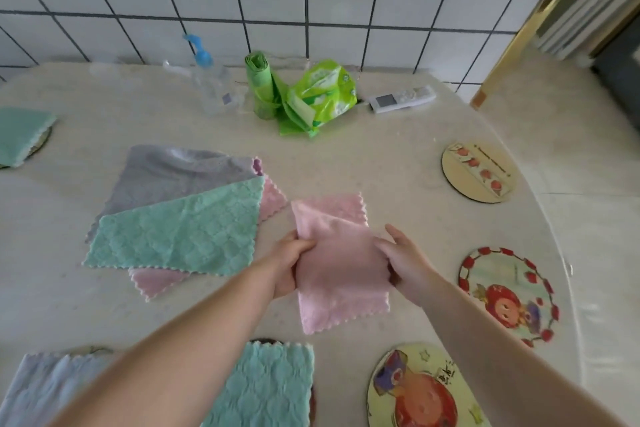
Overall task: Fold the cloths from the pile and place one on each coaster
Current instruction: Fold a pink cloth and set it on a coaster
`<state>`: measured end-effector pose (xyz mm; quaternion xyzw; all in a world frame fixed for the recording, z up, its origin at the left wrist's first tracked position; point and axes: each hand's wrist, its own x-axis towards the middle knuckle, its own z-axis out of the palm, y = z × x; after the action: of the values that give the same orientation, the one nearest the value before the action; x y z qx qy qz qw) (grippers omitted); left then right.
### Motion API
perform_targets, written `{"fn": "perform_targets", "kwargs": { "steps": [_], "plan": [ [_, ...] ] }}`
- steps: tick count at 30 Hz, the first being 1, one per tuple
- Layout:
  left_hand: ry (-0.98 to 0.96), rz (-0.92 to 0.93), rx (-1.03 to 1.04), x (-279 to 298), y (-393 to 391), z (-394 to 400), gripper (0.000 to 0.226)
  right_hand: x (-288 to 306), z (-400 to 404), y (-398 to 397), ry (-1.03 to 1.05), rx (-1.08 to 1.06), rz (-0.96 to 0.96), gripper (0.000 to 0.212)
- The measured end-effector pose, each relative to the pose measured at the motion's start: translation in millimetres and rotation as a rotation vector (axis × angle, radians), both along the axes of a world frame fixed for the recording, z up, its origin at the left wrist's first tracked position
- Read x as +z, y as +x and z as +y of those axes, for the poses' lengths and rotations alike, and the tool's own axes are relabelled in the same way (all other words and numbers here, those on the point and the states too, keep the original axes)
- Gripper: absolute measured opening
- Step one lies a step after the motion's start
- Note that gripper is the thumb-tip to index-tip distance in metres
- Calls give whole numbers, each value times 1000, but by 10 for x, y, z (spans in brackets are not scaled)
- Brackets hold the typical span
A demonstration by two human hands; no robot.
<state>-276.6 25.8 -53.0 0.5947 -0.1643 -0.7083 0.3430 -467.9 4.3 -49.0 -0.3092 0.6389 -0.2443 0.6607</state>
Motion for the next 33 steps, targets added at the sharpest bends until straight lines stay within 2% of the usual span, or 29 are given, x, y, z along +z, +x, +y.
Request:
{"fn": "perform_targets", "kwargs": {
  "steps": [2, 6, 9, 11, 15, 17, 19, 20, 23, 25, 26, 30, 33],
  "plan": [
    [33, -43, 7, -32, 9, 47, 29, -26, 66, -103, 13, 46, 14, 36],
    [64, -34, -114, -62, 82, 296, 36, -35, 224, -234, -84, 254, 48, 20],
    [23, -144, -230, -32, 75, 507, 30, 6, 318, -242, -204, 508, 228, 31],
    [-2, -250, -266, -9, 39, 601, 33, -12, 360, -234, -295, 556, 272, 43],
    [-28, -277, -105, 112, -108, 760, 27, 0, 470, -277, -403, 532, 355, 35],
    [-8, -250, -38, 153, -172, 847, 32, 20, 555, -313, -349, 484, 329, 42],
    [-2, -278, -45, 149, -207, 962, 44, 39, 672, -343, -287, 474, 265, 55],
    [-9, -303, -65, 141, -212, 1019, 43, 30, 732, -359, -279, 480, 246, 57],
    [-4, -309, -125, 173, -200, 1178, 26, 6, 900, -426, -308, 488, 204, 39],
    [48, -239, -94, 183, -188, 1247, 26, -49, 987, -492, -311, 485, 220, 23],
    [84, -190, -62, 175, -180, 1272, 29, -70, 1029, -530, -297, 476, 217, 23],
    [117, -90, -49, 179, -162, 1333, 31, -73, 1112, -601, -247, 423, 149, 35],
    [-3, -238, -131, 180, -148, 1306, 27, -47, 1093, -608, -171, 396, 87, 40]
  ]
}}
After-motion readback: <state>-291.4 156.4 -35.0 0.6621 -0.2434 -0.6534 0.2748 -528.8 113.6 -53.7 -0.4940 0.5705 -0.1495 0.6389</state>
